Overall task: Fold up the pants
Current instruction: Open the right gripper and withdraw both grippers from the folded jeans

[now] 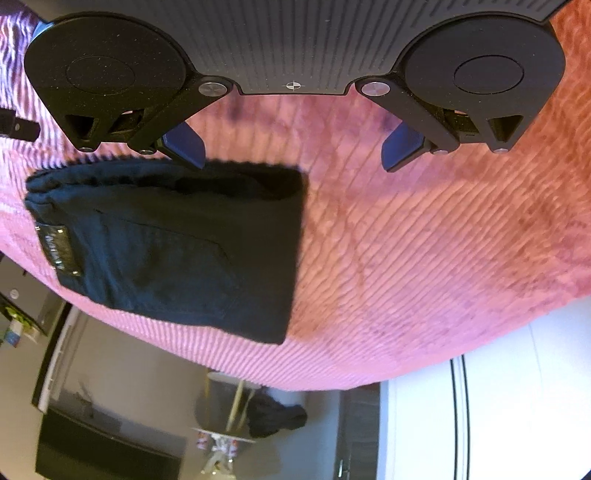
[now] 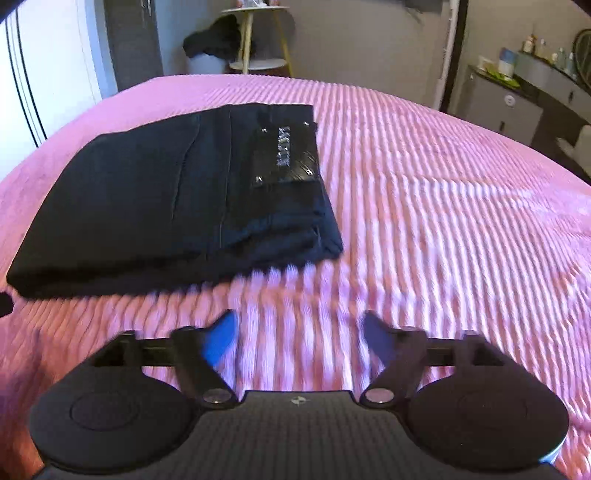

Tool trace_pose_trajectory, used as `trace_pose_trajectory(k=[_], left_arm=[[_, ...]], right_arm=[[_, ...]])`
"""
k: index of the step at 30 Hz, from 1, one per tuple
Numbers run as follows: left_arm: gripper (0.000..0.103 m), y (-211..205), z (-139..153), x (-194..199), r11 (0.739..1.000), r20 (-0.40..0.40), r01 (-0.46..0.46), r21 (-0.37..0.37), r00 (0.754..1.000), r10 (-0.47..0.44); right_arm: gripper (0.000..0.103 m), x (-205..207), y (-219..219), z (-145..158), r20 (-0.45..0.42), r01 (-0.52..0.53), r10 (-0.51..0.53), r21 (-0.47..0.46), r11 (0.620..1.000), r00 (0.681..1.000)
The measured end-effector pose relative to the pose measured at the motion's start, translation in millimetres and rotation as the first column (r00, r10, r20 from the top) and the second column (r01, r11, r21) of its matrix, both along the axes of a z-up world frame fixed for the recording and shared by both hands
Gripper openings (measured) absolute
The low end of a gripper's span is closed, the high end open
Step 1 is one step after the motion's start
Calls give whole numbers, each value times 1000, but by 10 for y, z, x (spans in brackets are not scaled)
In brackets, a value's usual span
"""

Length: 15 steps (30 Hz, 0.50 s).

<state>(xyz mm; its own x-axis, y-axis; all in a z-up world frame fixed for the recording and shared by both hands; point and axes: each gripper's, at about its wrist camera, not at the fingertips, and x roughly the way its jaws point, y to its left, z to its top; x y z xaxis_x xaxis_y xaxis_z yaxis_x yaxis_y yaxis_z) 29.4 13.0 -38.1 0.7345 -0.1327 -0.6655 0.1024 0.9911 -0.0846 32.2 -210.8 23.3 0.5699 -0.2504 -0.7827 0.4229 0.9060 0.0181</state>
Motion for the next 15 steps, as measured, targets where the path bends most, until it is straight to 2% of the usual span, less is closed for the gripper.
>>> trace_pose_trajectory(k=[2,4,7,10,13,15], left_arm=[[103,-14,64,-89,1000,28,0,0,1000,0],[103,-15,101,-155,999,29,22,-35,999,-21],[103,-61,154,-239,998,30,55,-31,998,-54],[103,-61,178,-310,997,21,69,-37,997,-68],[103,-70,212,-380,998,16,54,-27,998,-54],[103,-88,205,-407,997,-7,65,-43,998,-65]], right_arm=[[99,-113,143,92,38,-13,13,-12,1000,999],[99,-166,287,123,38,-48,49,-22,999,998],[99,-138,496,94,-48,-121,118,-61,991,992],[99,-87,690,71,-159,-149,123,-164,975,980],[99,-181,815,160,-117,-176,154,-212,961,981],[99,-228,816,268,-62,-168,159,-192,967,985]])
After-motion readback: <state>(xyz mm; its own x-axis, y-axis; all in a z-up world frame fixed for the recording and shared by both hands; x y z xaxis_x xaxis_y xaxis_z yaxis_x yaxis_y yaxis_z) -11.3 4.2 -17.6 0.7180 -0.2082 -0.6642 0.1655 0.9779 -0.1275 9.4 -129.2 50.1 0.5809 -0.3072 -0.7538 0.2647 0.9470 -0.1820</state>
